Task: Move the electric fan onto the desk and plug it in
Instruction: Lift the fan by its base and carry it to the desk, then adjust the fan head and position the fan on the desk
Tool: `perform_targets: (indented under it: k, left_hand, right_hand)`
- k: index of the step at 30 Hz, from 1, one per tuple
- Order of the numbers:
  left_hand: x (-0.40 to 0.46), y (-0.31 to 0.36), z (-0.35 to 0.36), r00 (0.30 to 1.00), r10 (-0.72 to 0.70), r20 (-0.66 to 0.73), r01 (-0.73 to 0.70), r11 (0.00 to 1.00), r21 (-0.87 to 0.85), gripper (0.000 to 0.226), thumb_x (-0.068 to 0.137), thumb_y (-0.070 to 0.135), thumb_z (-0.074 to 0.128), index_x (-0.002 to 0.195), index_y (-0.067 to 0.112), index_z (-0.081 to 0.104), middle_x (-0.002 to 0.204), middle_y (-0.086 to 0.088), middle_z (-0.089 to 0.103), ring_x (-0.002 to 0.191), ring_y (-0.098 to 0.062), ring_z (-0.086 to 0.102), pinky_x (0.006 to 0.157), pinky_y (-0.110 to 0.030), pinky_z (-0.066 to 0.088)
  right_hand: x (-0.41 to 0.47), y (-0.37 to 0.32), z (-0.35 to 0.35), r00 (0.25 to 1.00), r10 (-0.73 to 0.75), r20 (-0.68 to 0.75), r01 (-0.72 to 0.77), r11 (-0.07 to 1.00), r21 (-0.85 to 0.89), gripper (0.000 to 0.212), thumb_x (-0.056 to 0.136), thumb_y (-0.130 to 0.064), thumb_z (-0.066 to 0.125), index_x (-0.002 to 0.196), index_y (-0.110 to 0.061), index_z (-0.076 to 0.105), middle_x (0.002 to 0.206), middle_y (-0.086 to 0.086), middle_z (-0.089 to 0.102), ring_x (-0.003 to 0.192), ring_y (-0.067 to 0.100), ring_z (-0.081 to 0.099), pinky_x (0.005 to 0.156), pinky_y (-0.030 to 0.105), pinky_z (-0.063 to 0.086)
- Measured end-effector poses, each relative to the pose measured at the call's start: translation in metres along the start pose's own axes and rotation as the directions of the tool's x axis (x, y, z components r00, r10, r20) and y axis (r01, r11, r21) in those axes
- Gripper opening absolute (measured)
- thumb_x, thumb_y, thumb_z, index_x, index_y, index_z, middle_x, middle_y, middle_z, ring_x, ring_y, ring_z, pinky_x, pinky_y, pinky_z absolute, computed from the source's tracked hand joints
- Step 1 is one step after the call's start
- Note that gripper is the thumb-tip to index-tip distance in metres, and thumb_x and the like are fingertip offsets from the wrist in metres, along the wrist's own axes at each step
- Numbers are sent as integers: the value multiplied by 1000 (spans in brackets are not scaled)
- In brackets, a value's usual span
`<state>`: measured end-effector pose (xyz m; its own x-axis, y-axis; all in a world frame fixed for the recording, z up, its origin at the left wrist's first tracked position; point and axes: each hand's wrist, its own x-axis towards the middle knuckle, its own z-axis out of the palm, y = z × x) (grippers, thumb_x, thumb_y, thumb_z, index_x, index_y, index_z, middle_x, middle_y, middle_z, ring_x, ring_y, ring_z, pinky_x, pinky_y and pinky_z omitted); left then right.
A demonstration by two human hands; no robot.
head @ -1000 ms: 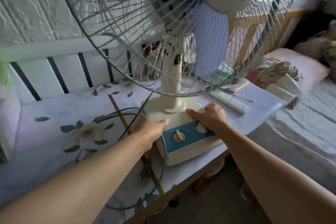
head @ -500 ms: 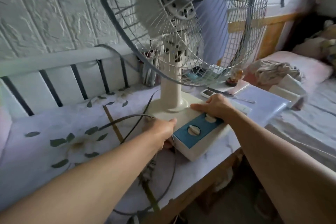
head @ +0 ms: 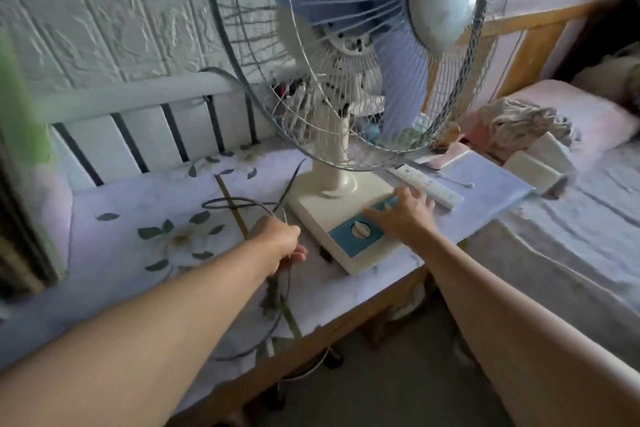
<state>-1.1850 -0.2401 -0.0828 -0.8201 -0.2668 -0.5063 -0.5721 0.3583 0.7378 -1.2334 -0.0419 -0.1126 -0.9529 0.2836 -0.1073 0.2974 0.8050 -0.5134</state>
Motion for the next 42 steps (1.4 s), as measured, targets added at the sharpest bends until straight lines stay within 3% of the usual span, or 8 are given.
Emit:
perform_targets:
  k: [3, 7, 12, 21, 26, 30, 33, 42]
  left_hand:
    - [-18, 4, -19, 995, 26, -97, -14, 992, 128, 33, 96, 22, 41, 100, -6, 58, 72, -17, 64, 46, -22, 55, 46, -29, 44]
    - [-25, 10, -44, 973, 173, -152, -98, 909, 404, 47, 97, 31, 34, 120, -3, 57, 122, -22, 62, 107, -37, 60, 89, -43, 52]
    - [-22, 2, -82, 915, 370, -163, -186, 743, 643, 40, 97, 34, 36, 107, 5, 62, 112, -17, 65, 102, -35, 61, 75, -38, 46]
    - [12, -41, -148, 649, 756, 89, -485, 321, 813, 31, 99, 32, 33, 100, 10, 55, 87, -12, 70, 65, -27, 56, 55, -31, 32]
    - [34, -64, -161, 733, 607, 306, -541, 247, 804, 29, 97, 36, 35, 107, 12, 47, 110, -14, 62, 100, -32, 59, 69, -37, 41]
    - [38, -67, -161, 799, 532, 280, -502, 336, 797, 71, 84, 54, 51, 136, 11, 27, 134, -16, 43, 119, -32, 47, 88, -40, 44]
    - [36, -60, -156, 714, 641, 280, -554, 273, 786, 92, 81, 60, 51, 147, 15, 7, 147, -15, 24, 130, -31, 34, 102, -43, 35]
    - [31, -28, -131, 514, 776, 364, -610, 33, 792, 82, 87, 58, 43, 150, 16, 9, 160, -10, -5, 147, -30, -6, 117, -48, -3]
  right_hand:
    - [-31, -13, -9, 999, -13, 31, 14, 999, -40, 80, 68, -58, 65, 130, -13, 40, 132, 14, 39, 123, 31, 29, 97, 41, 35]
    - [-56, -32, -18, 996, -47, 81, 51, 998, -48, 80, 73, -52, 65, 137, -14, 35, 135, 15, 36, 128, 32, 26, 104, 43, 33]
    - [-75, -61, -9, 993, -30, 110, 34, 999, -36, 86, 70, -52, 67, 139, -14, 33, 135, 15, 35, 129, 33, 24, 106, 43, 31]
    - [-100, -105, 38, 995, 85, 55, -80, 993, -85, 81, 70, -48, 71, 136, -15, 37, 134, 15, 35, 127, 33, 27, 103, 45, 35]
    - [-109, -125, 49, 988, 153, -21, -154, 985, -73, 82, 68, -46, 74, 135, -15, 38, 131, 15, 36, 126, 33, 28, 102, 47, 37]
    - [-114, -128, 51, 984, 175, -42, -177, 982, -64, 84, 66, -42, 77, 135, -14, 38, 132, 15, 36, 127, 33, 26, 102, 47, 37]
    - [-118, -126, 51, 981, 185, -52, -188, 979, -75, 87, 66, -44, 76, 137, -16, 35, 136, 14, 34, 130, 32, 25, 105, 45, 35]
    - [-118, -116, 47, 981, 152, -123, -166, 980, -113, 93, 67, -43, 74, 144, -23, 26, 142, 11, 27, 129, 31, 22, 108, 42, 31]
